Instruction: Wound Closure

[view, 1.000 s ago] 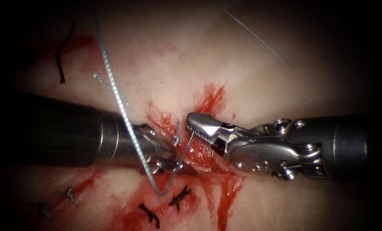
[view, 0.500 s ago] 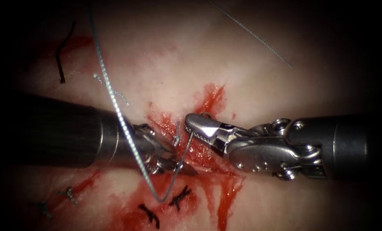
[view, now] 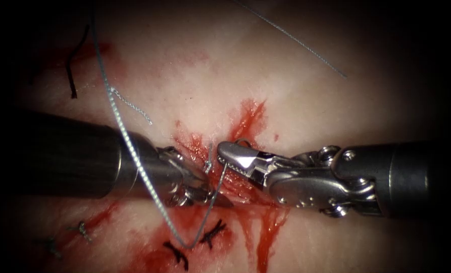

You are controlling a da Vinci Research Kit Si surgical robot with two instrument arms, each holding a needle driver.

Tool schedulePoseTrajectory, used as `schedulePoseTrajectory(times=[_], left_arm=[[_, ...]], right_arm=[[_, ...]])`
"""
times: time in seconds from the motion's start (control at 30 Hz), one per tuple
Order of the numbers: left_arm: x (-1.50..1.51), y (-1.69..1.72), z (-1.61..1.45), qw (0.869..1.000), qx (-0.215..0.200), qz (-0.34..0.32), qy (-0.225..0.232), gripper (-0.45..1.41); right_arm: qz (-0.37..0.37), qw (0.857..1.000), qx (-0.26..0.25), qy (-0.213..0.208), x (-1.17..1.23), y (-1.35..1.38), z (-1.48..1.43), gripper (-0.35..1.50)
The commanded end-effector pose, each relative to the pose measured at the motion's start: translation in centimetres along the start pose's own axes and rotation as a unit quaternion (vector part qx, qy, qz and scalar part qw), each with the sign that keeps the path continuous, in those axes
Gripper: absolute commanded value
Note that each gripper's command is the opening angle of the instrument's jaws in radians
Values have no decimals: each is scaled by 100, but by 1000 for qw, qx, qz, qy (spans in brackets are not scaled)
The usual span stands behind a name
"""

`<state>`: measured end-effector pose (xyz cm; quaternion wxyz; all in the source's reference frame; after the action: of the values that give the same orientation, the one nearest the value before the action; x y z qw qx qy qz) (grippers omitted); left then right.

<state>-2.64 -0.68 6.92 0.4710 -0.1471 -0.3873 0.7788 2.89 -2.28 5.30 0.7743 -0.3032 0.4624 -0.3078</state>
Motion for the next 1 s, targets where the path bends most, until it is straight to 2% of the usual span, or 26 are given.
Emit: schedulePoseTrajectory(times=[0.03, 0.47, 0.77, 1.0], left_arm=[[1, 0, 7, 1000, 0, 0, 0, -45], [1, 0, 7, 1000, 0, 0, -1, -45], [1, 0, 7, 1000, -1, 0, -1, -45], [1, 1, 6, 1000, -1, 0, -1, -45]], right_arm=[[-1, 1000, -1, 2, 4, -4, 9, -35], [-18, 1000, 24, 7, 6, -20, 12, -35], [31, 999, 23, -10, 7, -28, 11, -35], [104, 993, -34, -41, -1, -16, 8, -35]])
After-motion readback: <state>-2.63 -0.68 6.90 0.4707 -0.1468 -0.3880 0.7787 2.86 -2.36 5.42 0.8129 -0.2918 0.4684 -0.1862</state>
